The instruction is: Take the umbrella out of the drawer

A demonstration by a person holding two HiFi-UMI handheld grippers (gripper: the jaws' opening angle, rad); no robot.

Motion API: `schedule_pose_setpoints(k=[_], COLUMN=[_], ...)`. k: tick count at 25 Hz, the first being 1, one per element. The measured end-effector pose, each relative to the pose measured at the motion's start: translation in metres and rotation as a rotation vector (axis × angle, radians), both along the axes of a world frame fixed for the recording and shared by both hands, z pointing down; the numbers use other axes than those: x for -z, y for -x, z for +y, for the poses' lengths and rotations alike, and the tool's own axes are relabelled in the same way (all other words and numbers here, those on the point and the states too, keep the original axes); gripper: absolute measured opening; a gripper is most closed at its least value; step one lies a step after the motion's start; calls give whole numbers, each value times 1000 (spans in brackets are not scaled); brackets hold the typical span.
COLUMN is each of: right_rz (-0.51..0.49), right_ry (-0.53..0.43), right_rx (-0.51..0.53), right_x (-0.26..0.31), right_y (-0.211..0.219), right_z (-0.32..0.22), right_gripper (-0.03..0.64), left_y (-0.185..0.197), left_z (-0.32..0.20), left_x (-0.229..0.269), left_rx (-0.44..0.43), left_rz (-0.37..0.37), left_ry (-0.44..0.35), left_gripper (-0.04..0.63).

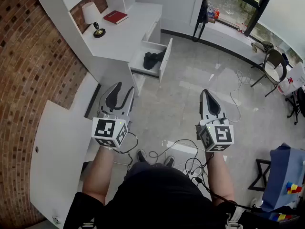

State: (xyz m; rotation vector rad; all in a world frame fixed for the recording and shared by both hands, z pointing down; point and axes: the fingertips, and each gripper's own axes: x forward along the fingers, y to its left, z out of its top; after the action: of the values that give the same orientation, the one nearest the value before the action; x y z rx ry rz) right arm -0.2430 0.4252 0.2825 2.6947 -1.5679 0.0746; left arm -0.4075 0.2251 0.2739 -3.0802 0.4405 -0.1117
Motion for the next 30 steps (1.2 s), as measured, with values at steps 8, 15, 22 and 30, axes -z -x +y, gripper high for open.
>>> schedule_pose_setpoints(k=[8,15,22,30], right_rz=[8,-7,25,-1], right_ry=[18,-1,15,49], right_rx=[-20,-90,-152,-121], right_x=[-2,0,8,-8], right_y=[5,12,24,4], right_z=[-19,-46,-70,-101], right_gripper=[-2,0,20,101], left_y=[9,21,31,7], left_z=[-24,-65,-102,-119], left_x=[-6,-9,-24,-36], left_rx=[-7,-33,-92,-112], left_rz=[3,2,-8,-3], left_ry=[15,-21,-18,14], left_gripper=[175,175,176,176])
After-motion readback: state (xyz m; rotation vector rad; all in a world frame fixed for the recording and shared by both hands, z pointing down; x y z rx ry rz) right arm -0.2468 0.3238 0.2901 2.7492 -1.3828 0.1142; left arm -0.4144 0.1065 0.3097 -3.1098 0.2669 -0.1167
